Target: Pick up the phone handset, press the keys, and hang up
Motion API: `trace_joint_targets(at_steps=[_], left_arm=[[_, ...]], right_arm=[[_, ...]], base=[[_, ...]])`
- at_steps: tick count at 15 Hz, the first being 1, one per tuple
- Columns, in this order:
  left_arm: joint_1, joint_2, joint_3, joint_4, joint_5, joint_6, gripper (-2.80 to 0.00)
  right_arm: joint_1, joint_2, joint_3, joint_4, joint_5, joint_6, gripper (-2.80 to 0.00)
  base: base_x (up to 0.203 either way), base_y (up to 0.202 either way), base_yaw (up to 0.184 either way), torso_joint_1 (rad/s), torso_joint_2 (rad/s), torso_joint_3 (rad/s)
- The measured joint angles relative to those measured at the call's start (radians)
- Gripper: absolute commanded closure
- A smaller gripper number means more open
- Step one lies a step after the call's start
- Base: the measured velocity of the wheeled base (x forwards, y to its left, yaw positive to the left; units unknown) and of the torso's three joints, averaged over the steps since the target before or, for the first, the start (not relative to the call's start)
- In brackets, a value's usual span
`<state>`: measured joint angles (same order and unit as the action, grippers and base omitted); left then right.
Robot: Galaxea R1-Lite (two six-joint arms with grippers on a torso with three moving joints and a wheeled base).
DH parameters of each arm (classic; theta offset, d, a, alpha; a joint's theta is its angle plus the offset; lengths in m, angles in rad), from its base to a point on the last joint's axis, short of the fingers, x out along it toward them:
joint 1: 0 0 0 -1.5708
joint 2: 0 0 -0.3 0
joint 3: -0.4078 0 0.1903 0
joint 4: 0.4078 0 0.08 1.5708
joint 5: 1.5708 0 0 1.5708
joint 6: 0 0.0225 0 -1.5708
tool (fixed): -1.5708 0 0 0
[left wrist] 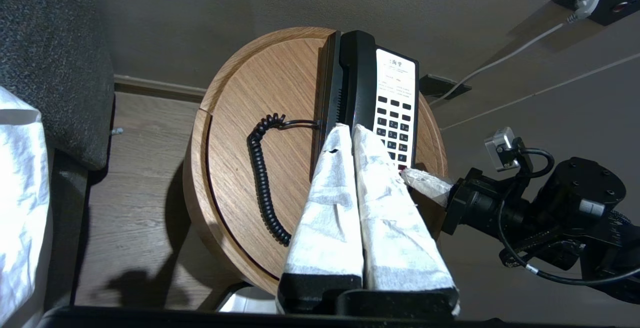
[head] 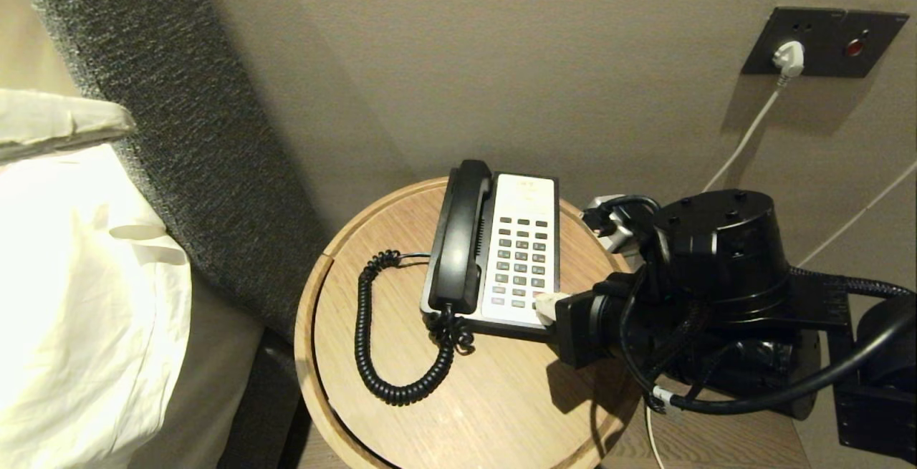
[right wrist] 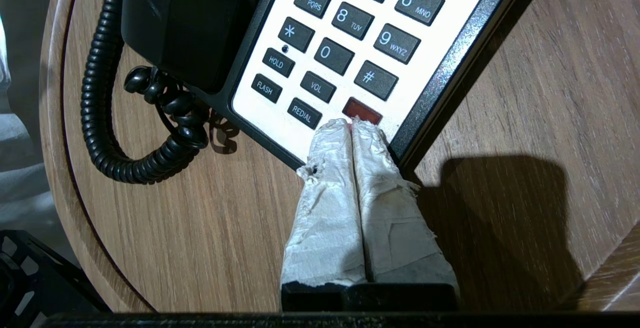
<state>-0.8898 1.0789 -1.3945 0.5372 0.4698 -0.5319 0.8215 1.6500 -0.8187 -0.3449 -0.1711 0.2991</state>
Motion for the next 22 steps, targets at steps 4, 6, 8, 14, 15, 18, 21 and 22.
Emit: trace_joint_targets(at_steps=[4,6,8,14,15,18,21,22], left_arm=[[0.0,-0.001,-0.001,0.0,-0.001,0.0,0.0],[0.0,-0.002,-0.004,0.0,-0.005,-0.002,0.0],[0.0,-0.003,-0.005,0.0,-0.005,-0.001,0.0],[0.011,-0.009,0.016,-0.001,-0.015,-0.006,0.0],[0.013,-0.01,0.022,-0.003,-0.017,-0.013,0.0],[0.018,-0.017,0.051,-0.003,-0.018,-0.019,0.0],[0.067,-0.044,0.112,-0.002,-0.027,-0.049,0.0],[0.106,-0.055,0.131,0.0,-0.031,-0.06,0.0]], right_arm=[[-0.003,0.009,-0.001,0.0,-0.001,0.0,0.0],[-0.004,0.014,0.0,-0.004,0.0,0.0,0.0],[-0.006,0.016,0.001,-0.004,-0.002,0.0,0.0],[-0.007,-0.014,-0.005,0.004,-0.006,0.002,0.0],[-0.006,-0.028,-0.008,0.003,-0.006,0.001,0.0],[-0.01,-0.076,-0.01,0.002,-0.007,0.008,0.0],[-0.036,-0.129,-0.009,0.003,-0.018,0.014,0.0],[-0.049,-0.152,-0.008,0.003,-0.026,0.016,0.0]], base=[[0.0,0.0,0.0,0.0,0.0,0.0],[0.0,0.0,0.0,0.0,0.0,0.0],[0.0,0.0,0.0,0.0,0.0,0.0],[0.0,0.0,0.0,0.0,0.0,0.0],[0.0,0.0,0.0,0.0,0.0,0.0],[0.0,0.0,0.0,0.0,0.0,0.0],[0.0,0.0,0.0,0.0,0.0,0.0],[0.0,0.0,0.0,0.0,0.0,0.0]])
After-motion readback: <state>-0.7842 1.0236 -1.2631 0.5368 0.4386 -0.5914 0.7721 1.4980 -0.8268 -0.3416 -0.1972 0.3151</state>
